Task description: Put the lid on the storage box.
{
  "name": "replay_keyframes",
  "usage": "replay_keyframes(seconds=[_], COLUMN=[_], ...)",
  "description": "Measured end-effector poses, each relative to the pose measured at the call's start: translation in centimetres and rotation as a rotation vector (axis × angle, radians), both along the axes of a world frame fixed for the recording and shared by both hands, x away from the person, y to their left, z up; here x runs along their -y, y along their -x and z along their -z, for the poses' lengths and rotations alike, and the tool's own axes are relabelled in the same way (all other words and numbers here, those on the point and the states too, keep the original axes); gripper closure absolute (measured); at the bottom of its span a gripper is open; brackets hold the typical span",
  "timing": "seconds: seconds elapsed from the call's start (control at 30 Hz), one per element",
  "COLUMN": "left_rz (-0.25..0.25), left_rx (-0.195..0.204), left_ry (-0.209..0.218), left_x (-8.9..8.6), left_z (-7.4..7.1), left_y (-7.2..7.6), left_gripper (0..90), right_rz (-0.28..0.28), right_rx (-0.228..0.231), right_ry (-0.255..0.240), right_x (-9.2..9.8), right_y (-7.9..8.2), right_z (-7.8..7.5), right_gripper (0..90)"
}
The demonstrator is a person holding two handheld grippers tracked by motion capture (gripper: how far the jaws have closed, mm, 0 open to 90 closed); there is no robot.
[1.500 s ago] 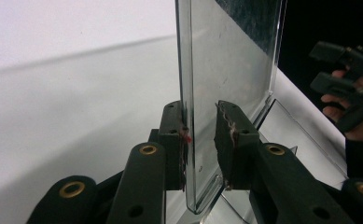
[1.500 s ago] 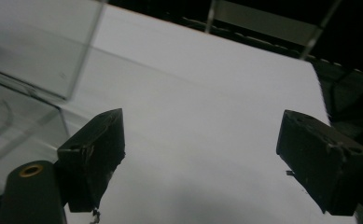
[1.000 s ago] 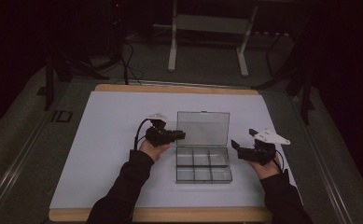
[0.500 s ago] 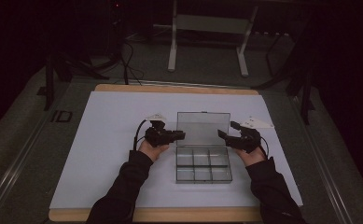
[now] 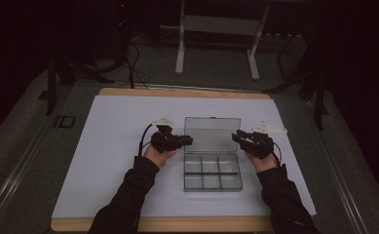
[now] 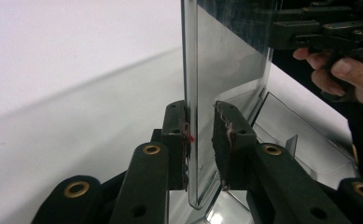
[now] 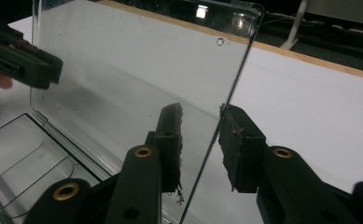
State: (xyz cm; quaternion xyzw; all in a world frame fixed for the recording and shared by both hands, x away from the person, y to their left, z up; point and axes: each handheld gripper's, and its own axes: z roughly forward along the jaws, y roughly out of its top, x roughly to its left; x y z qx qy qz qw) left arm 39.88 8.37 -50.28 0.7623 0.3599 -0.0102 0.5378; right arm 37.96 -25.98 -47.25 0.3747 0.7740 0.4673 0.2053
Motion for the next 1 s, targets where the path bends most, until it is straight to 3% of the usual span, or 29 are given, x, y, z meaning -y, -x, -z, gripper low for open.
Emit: replay_keyframes(seconds=[0.1, 0.3, 0.73, 1.0], left_rz=[-0.007, 0.003, 0.007, 0.008], left_rx=[0.015, 0.045, 0.109, 0.122], left_ry=[0.012, -0.024, -0.076, -0.109], left_x=[-0.4, -0.6, -0.6, -1.1], left_z=[-0.6, -1.5, -2.1, -2.0], left_y=[0.2, 1.0, 3.1, 4.4], left_gripper=[76.4, 78.7, 77.5, 80.8], right_rz=[-0.006, -0.029, -0.101, -0.118], right_rx=[0.003, 0.017, 0.047, 0.057], right_ry=[-0.004, -0.008, -0.009, -0.001], right_x=[0.2, 0.6, 1.6, 2.0], right_y=[0.3, 1.0, 2.8, 3.9], right_z=[-0.2, -0.5, -0.8, -0.7], right_gripper=[72.3, 75.6, 79.5, 81.0])
